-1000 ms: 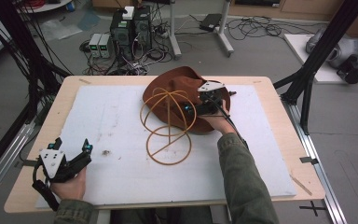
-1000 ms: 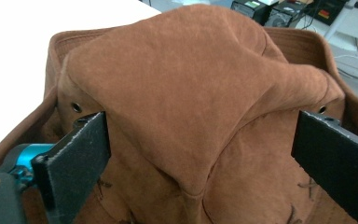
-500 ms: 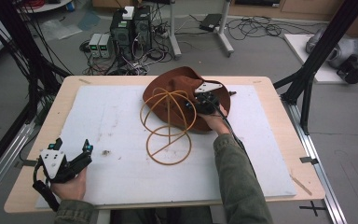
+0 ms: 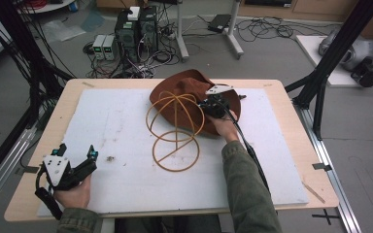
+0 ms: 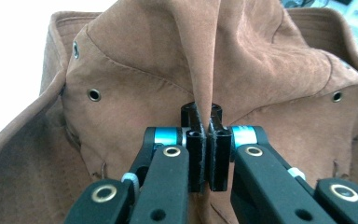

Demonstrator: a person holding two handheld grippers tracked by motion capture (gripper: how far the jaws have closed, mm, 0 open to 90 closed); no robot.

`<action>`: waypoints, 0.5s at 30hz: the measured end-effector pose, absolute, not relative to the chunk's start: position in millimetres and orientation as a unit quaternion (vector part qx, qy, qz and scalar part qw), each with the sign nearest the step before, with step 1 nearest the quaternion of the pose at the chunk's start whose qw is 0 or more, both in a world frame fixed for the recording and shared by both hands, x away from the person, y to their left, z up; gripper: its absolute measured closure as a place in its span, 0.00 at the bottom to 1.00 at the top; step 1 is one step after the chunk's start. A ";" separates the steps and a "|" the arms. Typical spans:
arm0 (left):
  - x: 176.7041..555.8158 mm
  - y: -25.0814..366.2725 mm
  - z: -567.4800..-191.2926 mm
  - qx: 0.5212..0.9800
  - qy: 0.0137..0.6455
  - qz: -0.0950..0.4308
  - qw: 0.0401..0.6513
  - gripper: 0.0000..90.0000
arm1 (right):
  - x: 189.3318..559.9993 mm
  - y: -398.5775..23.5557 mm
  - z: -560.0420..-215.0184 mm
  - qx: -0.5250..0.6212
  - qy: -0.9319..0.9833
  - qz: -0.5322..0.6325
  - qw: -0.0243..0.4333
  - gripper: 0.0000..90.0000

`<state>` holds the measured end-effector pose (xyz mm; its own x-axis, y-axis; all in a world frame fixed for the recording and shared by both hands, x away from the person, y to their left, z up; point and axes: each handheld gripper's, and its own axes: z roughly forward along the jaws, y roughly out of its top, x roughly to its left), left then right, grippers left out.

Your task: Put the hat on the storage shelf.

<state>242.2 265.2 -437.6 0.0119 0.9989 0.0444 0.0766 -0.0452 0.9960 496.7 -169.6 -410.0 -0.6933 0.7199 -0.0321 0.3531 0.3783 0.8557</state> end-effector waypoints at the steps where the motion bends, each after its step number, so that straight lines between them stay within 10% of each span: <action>1: 242.6 265.2 -437.7 0.537 0.505 0.484 0.472 0.17 | 496.9 -170.8 -409.4 0.338 0.800 0.452 0.202 0.99; 15: 239.4 264.4 -436.4 0.534 0.503 0.487 0.474 0.18 | 488.9 -179.7 -397.9 0.344 0.777 0.475 0.230 0.99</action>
